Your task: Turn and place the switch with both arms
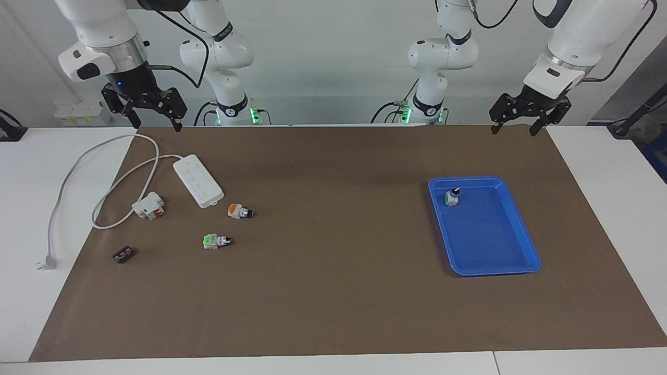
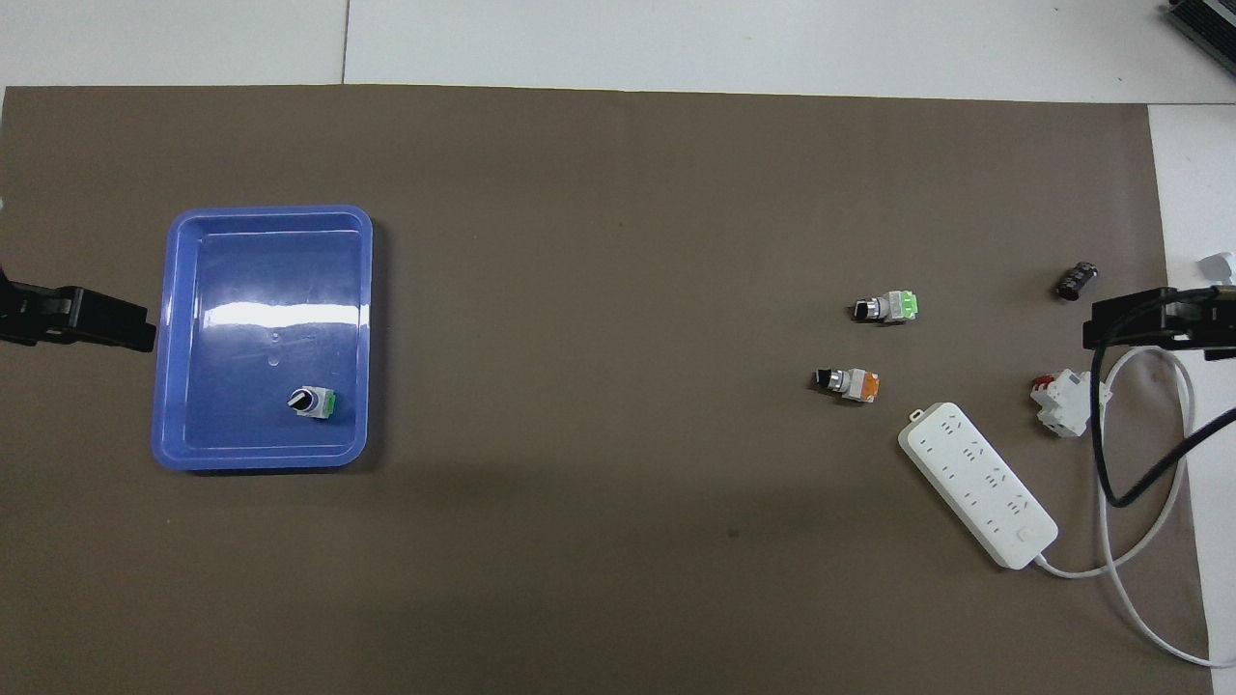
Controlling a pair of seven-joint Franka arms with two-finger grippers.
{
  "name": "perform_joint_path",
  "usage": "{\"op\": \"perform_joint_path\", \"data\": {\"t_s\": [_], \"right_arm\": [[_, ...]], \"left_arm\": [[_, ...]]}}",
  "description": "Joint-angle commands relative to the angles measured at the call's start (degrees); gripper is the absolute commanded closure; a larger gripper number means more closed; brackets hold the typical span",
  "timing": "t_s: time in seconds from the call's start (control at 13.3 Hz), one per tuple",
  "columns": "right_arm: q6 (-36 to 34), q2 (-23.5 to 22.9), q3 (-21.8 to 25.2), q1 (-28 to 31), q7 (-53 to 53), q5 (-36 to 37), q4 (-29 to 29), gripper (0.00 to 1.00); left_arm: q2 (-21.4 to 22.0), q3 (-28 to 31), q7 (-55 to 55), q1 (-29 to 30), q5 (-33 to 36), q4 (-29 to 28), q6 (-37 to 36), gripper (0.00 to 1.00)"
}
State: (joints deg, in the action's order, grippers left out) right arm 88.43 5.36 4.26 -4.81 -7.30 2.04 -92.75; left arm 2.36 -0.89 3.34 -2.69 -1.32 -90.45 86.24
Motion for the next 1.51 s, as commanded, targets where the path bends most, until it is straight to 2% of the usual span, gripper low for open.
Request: {"op": "perform_joint_path", "data": {"t_s": [0.0,1.05,1.21,1.43], "right_arm": [[-0.02,0.7,-0.31,0.5,0.97,-0.02,-0.24,0.0],[0.33,1.23,-0.13,0.94,0.88,-0.02,-1.3,0.0],[2.96,1.15,-0.13,0.94,0.27,0.77,-1.82,0.0],[6.13,-0.52,-0.13,1.03,-6.56,1.04,-2.26,0.0]], "left_arm": [[1.06,0.27,-0.35,-0.04,-0.44,-1.4,0.59,0.0],[1.06,0.27,-0.35,-0.04,-0.44,-1.4,0.59,0.0],[1.06,0.27,-0.35,-0.04,-0.44,-1.4,0.59,0.0],[1.06,0.18,-0.35,-0.04,-0.44,-1.4,0.59,0.0]]}}
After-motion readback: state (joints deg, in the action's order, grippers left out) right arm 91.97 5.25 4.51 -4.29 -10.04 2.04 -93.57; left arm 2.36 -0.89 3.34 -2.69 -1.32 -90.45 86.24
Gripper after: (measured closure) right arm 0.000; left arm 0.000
